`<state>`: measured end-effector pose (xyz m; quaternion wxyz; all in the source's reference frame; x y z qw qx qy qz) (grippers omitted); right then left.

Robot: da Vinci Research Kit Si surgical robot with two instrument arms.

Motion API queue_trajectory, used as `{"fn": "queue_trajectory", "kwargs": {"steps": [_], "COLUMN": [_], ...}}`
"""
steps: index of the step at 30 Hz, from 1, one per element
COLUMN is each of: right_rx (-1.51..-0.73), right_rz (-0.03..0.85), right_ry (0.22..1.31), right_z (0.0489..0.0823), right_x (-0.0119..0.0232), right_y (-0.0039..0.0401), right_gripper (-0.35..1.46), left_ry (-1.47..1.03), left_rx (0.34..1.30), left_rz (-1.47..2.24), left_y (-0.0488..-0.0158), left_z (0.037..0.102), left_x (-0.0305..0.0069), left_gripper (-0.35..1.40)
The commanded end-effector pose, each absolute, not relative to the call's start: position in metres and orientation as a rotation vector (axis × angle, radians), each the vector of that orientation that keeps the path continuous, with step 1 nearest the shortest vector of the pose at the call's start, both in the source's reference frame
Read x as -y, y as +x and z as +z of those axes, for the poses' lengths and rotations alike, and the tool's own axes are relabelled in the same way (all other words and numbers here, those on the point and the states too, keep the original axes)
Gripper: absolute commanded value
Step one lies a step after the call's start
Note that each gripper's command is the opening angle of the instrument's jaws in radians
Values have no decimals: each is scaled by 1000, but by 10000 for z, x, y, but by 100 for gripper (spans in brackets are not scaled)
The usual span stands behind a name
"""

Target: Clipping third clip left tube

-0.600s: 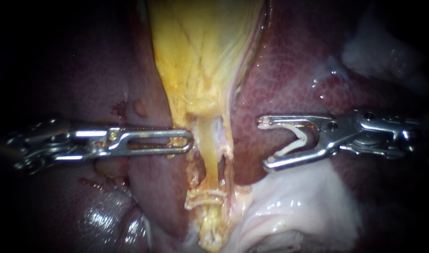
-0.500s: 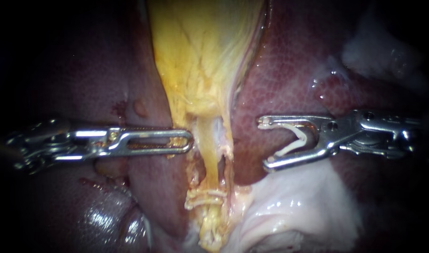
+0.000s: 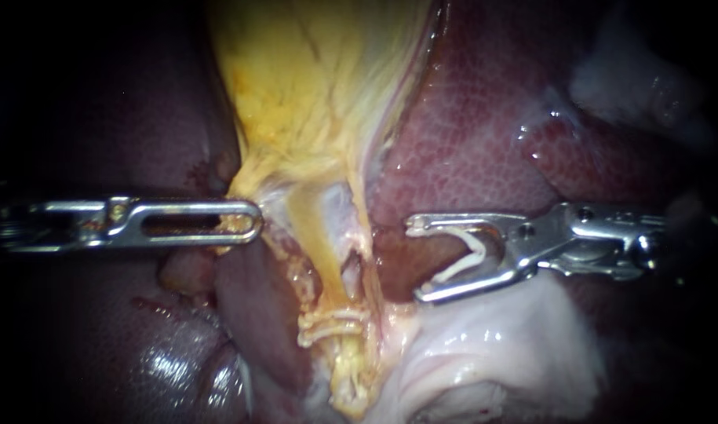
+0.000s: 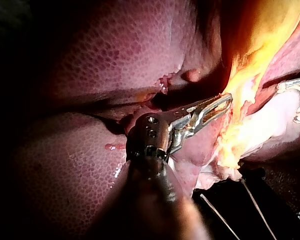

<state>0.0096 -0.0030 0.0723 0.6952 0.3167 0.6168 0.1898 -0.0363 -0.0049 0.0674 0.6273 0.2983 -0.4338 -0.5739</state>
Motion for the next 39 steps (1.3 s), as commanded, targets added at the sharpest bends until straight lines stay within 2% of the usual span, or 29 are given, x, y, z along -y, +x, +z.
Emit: {"fn": "queue_trajectory", "kwargs": {"steps": [1, 6, 14, 16, 27, 31, 39], "right_rx": [-1365, -1328, -1304, -1299, -1439, -1455, -1481], "right_rz": [424, 429, 457, 472, 539, 549, 558], "right_ry": [723, 754, 765, 780, 969, 1035, 1083], "right_z": [732, 775, 810, 809, 772, 770, 769], "right_x": [36, 65, 69, 67, 54, 56, 50], "right_y": [103, 133, 152, 155, 171, 184, 203], "right_gripper": [60, 60, 60, 60, 59, 59, 56], "left_ry": [684, 684, 682, 682, 682, 681, 679], "left_rx": [996, 996, 996, 996, 997, 997, 998], "left_rz": [-1316, -1316, -1317, -1317, -1316, -1316, -1316], "left_y": [-363, -362, -363, -363, -363, -364, -365], "left_z": [674, 674, 671, 671, 674, 677, 679], "left_x": [49, 50, 51, 51, 51, 52, 53], "left_gripper": [-35, -35, -35, -35, -35, -35, -35]}}
